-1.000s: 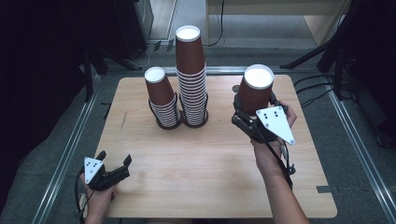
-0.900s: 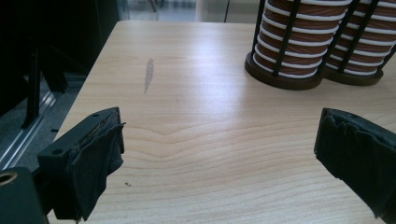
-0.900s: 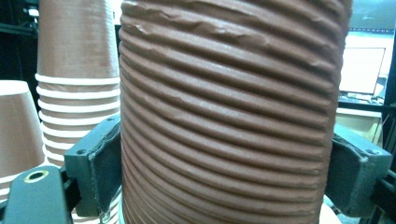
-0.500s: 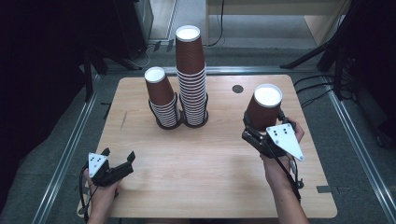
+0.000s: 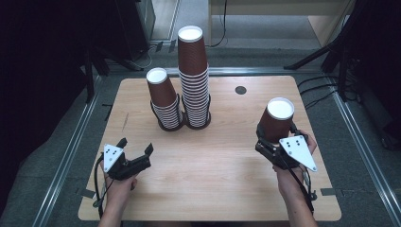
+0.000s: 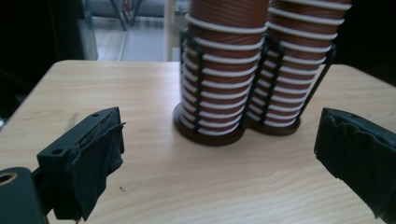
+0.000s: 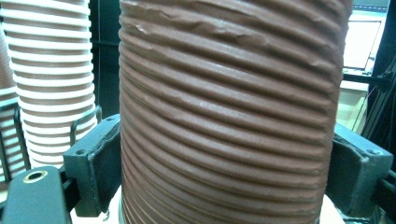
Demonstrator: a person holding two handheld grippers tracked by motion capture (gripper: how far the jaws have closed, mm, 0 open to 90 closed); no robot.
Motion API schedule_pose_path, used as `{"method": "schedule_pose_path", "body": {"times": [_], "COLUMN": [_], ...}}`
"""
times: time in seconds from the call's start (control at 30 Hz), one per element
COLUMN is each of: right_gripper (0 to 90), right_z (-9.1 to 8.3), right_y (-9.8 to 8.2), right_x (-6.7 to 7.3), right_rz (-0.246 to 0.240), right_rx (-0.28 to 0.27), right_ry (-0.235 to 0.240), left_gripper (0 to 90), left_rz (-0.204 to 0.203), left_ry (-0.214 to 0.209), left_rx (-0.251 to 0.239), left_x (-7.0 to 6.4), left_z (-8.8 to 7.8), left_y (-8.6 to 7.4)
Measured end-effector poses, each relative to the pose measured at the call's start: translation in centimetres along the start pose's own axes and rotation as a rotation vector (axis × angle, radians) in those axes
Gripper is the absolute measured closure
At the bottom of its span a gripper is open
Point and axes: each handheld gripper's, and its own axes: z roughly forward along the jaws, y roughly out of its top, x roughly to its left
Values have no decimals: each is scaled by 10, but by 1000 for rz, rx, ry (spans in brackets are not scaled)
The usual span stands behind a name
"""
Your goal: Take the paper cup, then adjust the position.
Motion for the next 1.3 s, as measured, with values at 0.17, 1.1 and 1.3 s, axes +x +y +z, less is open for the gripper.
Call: {"method": "schedule_pose_path", "body": {"times": [0.17, 1.1, 1.3], "right_gripper": [128, 128, 127], "right_z": [-3, -1, -1], "right_y": [-14, -42, -45], "right_x": [1, 68, 76], "right_rz": [-49, -238, -284], "right_rx": [32, 76, 72], "right_ry": [11, 139, 152], "left_gripper": [19, 19, 20], "left_rz": [26, 86, 90], "left_ry": [-57, -293, -328], "left_rx": [-21, 27, 30], "left_x": [-18, -82, -89], "left_z": [4, 1, 0], "left_y": [9, 12, 12]}}
